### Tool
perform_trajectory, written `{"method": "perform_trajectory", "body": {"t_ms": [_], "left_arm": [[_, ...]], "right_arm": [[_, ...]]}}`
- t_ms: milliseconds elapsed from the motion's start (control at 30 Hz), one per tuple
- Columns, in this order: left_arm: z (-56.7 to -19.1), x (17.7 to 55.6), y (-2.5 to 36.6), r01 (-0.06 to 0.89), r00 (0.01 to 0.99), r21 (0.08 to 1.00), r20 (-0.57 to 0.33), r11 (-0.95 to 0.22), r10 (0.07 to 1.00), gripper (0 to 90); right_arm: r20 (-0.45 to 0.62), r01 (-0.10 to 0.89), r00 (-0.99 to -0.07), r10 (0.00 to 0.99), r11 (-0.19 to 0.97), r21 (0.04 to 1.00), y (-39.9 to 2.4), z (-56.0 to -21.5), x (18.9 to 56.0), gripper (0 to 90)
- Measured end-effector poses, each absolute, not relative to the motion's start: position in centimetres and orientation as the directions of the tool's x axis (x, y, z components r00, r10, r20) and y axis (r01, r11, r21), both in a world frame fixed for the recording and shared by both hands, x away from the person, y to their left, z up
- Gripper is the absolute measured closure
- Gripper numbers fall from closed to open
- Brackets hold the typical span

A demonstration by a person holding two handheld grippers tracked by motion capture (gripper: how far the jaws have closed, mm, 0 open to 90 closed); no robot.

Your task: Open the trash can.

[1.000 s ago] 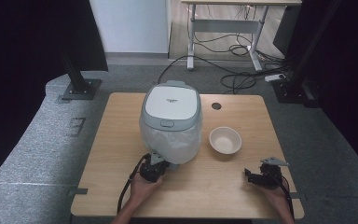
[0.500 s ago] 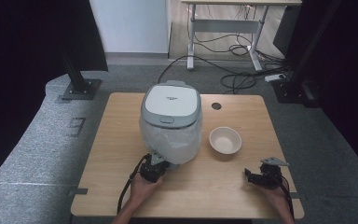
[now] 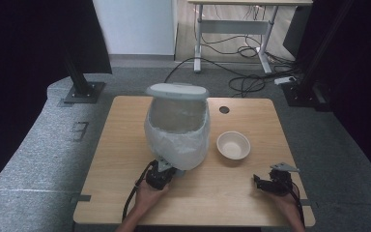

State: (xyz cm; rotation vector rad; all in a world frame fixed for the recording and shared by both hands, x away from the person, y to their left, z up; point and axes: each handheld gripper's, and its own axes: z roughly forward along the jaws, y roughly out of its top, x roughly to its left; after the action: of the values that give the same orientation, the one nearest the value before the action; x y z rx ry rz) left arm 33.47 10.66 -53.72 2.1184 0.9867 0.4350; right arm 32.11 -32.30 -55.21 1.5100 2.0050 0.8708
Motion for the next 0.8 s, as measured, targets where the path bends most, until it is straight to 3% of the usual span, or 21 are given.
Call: {"method": "perform_trajectory", "body": {"t_ms": [800], "left_arm": [[-53.88, 33.53, 10.7, 0.514, 0.646, 0.747, -0.013, -0.421, 0.764, 90.0]], "right_arm": [[-0.001, 0.656, -0.276, 0.961, 0.189, 0.731, -32.3, -55.21, 32.11, 13.8]]}}
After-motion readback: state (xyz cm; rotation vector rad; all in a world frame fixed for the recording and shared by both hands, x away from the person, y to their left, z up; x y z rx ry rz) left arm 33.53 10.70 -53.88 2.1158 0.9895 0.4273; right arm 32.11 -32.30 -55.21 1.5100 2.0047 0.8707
